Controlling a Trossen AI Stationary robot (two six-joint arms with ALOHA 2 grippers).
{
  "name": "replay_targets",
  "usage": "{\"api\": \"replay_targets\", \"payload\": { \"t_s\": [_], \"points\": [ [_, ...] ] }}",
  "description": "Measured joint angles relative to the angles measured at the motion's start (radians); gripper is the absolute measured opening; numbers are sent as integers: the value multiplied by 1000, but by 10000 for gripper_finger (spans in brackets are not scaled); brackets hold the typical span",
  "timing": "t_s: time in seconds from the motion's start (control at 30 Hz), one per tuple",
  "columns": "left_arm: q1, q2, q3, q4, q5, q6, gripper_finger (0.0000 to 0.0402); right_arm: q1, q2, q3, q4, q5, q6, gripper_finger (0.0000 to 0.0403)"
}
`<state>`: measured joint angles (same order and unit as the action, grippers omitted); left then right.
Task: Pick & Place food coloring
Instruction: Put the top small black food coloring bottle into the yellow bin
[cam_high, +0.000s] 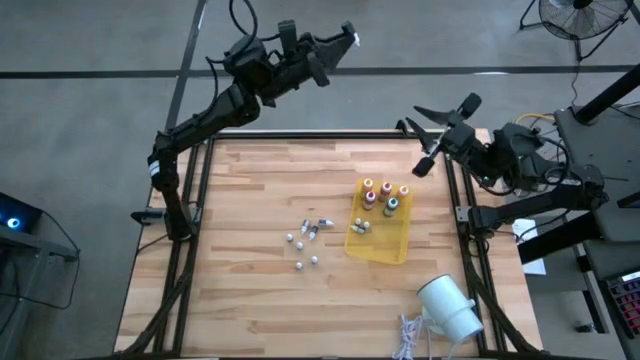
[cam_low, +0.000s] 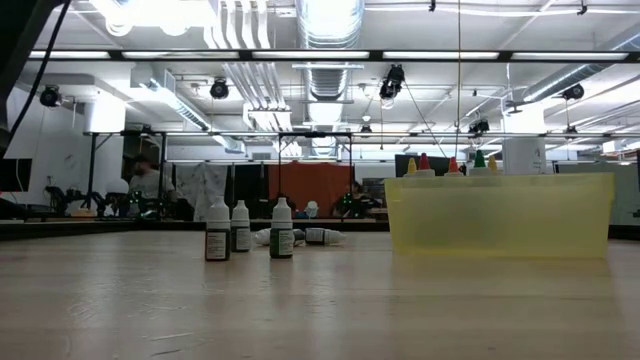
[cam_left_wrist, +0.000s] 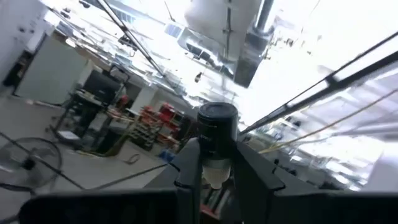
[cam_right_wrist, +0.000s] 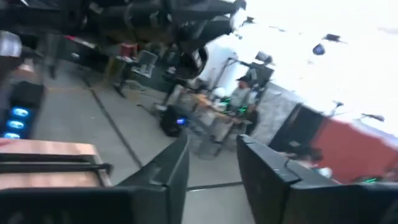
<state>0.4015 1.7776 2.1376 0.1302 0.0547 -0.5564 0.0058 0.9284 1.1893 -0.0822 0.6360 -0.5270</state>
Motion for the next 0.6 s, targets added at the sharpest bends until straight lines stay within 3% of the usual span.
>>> {"api": "replay_targets", "payload": {
  "t_s": [0.33,0.6],
  "points": [
    [0,29,-1,81,3,-84,49,0,195,199,55,177,-290,222],
    [0,29,-1,121,0,-119,49,-35,317,327,180,167,-405,255]
  ]
}}
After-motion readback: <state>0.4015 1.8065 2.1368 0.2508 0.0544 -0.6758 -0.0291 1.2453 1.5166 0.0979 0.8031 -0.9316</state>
